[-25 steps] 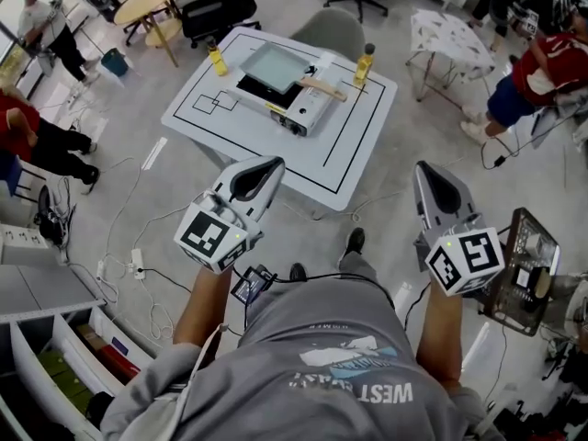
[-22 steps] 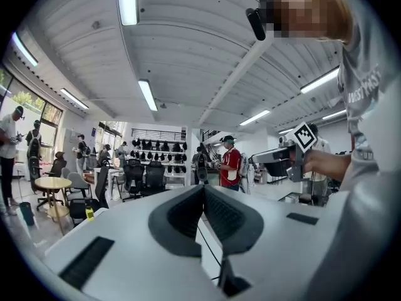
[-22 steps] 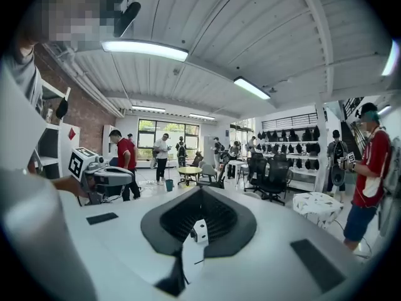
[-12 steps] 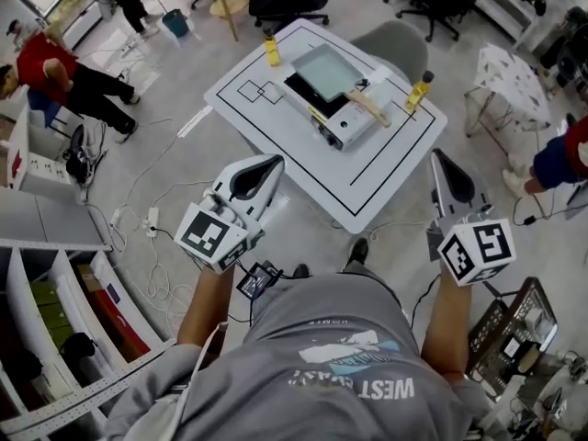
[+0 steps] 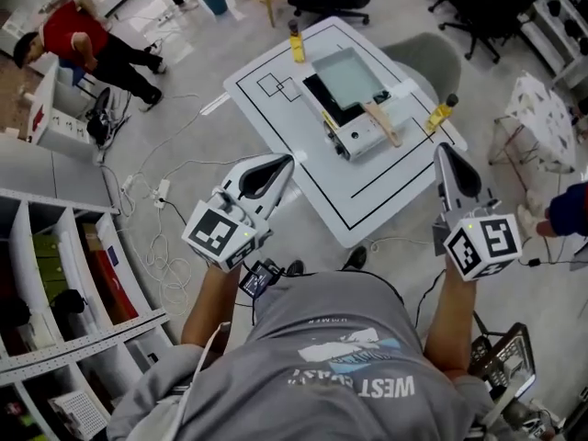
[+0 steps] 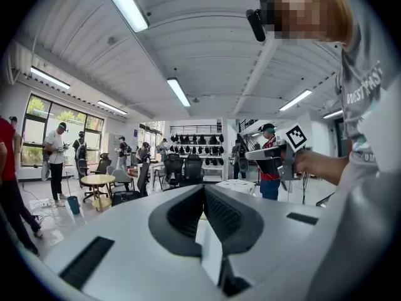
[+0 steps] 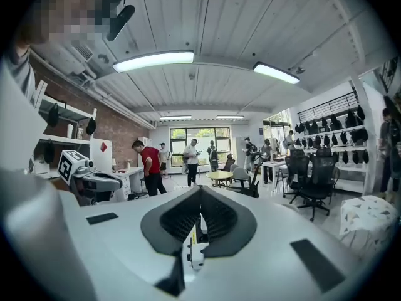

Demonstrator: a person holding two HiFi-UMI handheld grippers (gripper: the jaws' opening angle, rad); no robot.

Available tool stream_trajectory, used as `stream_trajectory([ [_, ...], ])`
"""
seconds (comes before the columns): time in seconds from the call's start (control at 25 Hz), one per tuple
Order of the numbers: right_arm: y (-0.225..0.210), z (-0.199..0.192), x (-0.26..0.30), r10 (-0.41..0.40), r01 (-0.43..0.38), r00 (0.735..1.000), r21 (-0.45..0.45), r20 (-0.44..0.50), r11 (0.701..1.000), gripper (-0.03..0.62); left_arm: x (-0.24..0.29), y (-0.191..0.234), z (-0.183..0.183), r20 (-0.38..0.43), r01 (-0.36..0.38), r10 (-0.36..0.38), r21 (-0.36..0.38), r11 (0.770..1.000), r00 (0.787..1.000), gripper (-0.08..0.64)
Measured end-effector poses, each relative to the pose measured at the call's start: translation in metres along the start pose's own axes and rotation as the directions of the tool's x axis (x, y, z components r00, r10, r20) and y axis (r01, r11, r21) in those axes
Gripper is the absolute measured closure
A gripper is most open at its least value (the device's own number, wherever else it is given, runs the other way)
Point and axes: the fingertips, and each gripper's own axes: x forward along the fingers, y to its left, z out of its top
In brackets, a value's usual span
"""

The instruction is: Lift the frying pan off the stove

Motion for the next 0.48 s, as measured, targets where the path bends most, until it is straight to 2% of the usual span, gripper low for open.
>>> stream_trajectory([
  [0.28,-0.029,-0.001,0.016,0.081,-0.081,0.997,0.011,0.004,0.997,0.581,0.019,-0.007,-0.002,-0.033,-0.082,0.082,-0.004,0.997,0.996,0.563],
  [0.48,-0.053,-0.005,0.014,0.100,-0.100,0.995,0.033,0.002,0.994,0.581,0.041,-0.020,0.001,-0.048,-0.102,0.103,0.008,0.995,0.994,0.563],
])
